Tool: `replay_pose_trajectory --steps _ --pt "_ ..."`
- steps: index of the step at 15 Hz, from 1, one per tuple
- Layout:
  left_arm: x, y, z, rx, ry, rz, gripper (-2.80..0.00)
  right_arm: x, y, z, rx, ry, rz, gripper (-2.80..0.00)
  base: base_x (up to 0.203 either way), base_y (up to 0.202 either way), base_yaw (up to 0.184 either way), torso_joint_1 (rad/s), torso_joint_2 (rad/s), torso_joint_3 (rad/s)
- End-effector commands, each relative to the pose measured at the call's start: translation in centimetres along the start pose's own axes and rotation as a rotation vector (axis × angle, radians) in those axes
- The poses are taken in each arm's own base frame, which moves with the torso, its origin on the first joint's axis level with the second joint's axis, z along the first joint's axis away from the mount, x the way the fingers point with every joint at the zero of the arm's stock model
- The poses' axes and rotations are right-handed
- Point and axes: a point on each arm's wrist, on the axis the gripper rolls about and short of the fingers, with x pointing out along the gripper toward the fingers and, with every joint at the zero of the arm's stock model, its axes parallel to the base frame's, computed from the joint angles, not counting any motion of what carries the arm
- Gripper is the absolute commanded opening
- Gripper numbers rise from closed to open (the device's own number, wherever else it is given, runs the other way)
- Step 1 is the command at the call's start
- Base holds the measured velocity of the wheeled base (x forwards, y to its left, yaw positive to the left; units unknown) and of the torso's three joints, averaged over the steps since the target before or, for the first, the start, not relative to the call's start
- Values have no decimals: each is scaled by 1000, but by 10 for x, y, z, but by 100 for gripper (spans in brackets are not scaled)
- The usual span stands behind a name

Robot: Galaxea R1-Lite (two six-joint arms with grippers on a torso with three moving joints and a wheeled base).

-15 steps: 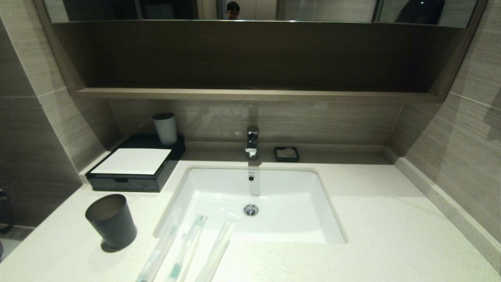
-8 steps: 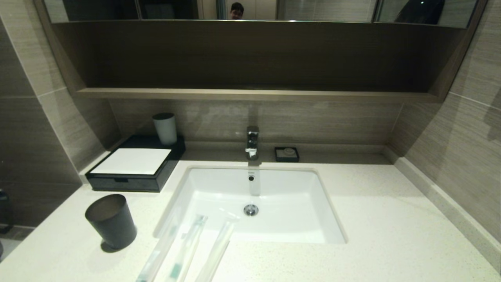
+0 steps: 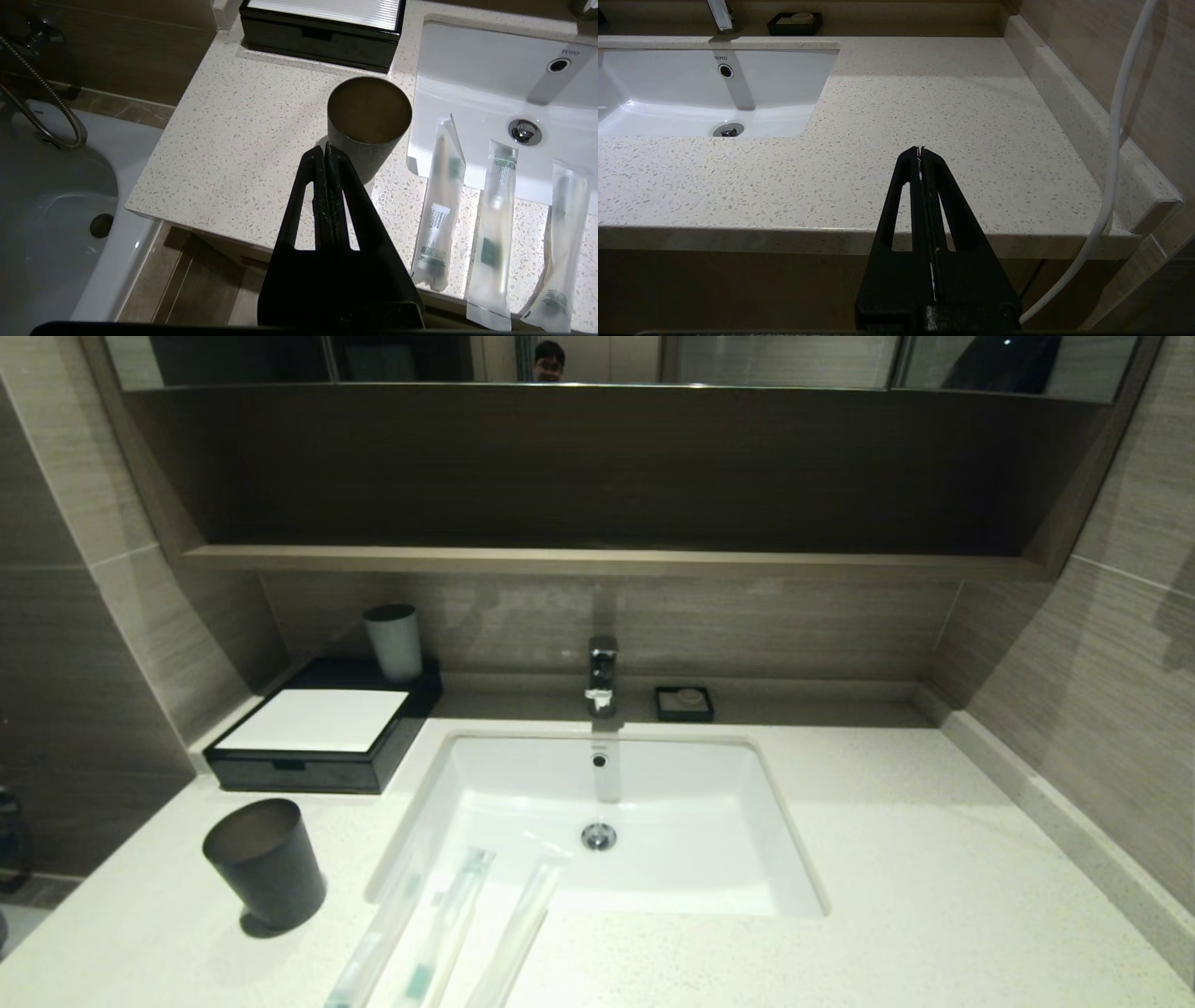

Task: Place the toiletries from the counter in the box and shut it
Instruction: Pick up the cup

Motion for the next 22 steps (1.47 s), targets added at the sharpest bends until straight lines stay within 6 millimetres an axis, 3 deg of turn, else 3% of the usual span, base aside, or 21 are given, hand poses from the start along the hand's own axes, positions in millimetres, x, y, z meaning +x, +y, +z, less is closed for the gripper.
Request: replay_pose_trajectory --steps 1,9,22 --pt "2 0 -7 3 20 -2 -280 0 0 0 0 1 0 -280 0 0 0 0 0 0" --pt "34 -4 -25 24 68 1 -280 0 0 0 0 1 0 -280 0 0 0 0 0 0" --pt "34 -4 -55 71 132 -14 -280 0 0 0 0 1 0 -280 0 0 0 0 0 0"
